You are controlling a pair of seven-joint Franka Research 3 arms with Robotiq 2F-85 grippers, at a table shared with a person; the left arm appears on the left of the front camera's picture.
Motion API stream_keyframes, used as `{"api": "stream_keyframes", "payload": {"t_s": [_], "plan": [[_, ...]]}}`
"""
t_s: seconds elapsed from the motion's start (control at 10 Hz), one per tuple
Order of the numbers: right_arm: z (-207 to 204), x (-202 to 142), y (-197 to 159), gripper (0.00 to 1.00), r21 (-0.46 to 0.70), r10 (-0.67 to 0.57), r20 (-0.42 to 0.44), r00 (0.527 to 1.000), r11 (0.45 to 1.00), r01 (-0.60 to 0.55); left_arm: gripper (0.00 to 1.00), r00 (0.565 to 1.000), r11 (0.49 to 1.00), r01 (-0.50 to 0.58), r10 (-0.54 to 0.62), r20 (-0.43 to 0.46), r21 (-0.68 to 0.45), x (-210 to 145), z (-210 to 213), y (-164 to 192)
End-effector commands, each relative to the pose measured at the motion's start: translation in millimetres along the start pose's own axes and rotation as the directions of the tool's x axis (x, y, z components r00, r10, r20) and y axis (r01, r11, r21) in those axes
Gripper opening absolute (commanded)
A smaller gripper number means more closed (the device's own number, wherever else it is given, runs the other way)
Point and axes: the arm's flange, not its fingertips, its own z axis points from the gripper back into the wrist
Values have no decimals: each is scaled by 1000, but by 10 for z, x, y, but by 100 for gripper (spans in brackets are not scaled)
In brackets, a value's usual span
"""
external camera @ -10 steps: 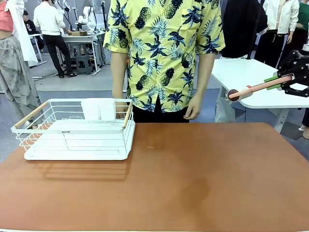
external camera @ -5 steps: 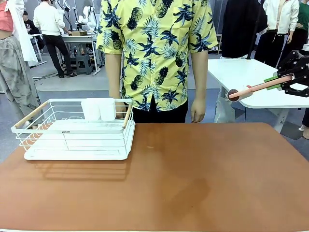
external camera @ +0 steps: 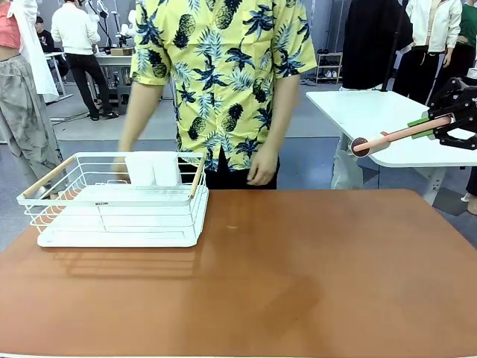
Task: Clean the table.
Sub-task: Clean the table with the Lint Roller when the human lifts the Dish drying rack.
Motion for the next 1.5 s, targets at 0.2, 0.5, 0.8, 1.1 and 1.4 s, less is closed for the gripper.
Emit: {"api": "stream_keyframes", "payload": {"t_s": [0.2, 0.5, 0.8, 1.1, 1.4], "plan": [[-6, -12, 9, 0, 0, -2, 0, 1000, 1000, 2, 100, 1000, 1000, 2, -2, 1, -9, -7, 20, -6], [-6, -12, 9, 0, 0, -2, 0, 1000, 1000, 2, 100, 1000, 1000, 2, -2, 1, -9, -7, 20, -6], [-6, -12, 9, 0, 0, -2, 0, 1000, 1000, 2, 100, 1000, 1000, 2, -2, 1, -9, -7, 20, -6], [-6, -12, 9, 0, 0, -2, 0, 1000, 1000, 2, 100, 1000, 1000, 2, -2, 1, -9, -7, 20, -6], [-6, -12, 9, 0, 0, -2, 0, 1000, 1000, 2, 100, 1000, 1000, 2, -2, 1, -9, -7, 20, -6]]}}
